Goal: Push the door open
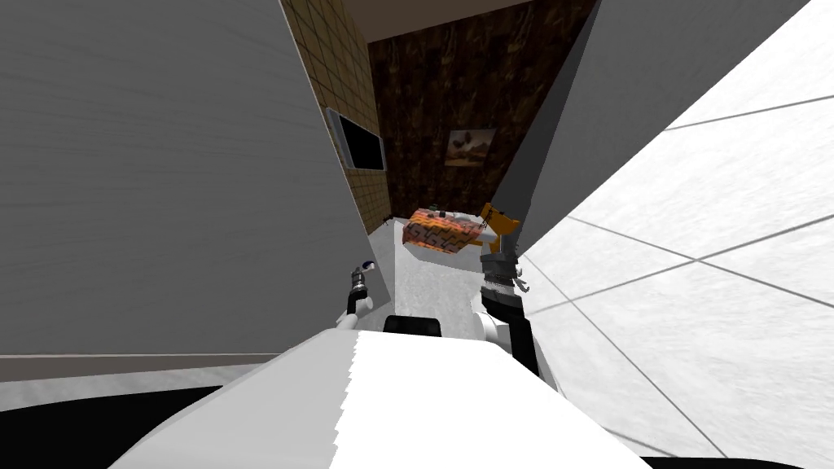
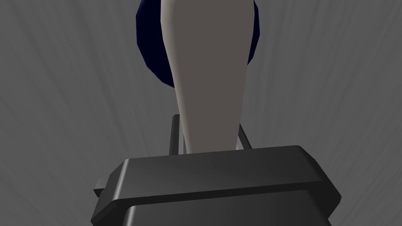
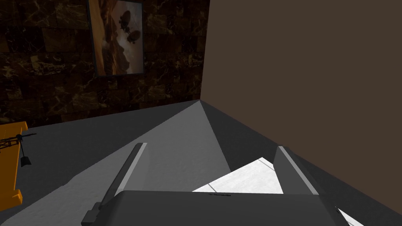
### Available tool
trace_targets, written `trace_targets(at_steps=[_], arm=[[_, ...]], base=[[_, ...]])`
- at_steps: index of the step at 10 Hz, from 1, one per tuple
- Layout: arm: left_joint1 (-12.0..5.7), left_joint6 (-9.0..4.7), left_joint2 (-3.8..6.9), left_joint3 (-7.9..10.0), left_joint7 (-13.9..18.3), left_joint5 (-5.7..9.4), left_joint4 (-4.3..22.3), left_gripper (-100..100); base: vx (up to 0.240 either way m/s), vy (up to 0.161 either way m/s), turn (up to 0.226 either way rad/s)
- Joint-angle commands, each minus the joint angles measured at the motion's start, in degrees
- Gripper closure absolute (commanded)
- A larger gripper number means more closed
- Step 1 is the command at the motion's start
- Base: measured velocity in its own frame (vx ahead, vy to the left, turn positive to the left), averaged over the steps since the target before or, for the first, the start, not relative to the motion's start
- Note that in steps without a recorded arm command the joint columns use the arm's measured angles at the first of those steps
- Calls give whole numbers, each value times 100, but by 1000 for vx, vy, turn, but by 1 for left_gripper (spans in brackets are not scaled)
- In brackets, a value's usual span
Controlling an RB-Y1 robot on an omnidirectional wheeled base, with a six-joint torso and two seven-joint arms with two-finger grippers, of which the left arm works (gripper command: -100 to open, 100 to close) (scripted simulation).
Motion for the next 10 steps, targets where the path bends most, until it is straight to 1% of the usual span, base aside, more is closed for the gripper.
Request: trace_targets(at_steps=[1,6,10], arm=[[-61,-77,98,127,-10,82,112,100],[-47,-119,132,438,-119,302,134,100],[-38,-146,137,636,-188,442,148,100]], base=[[194,-27,64],[197,-13,59],[188,-11,54]])
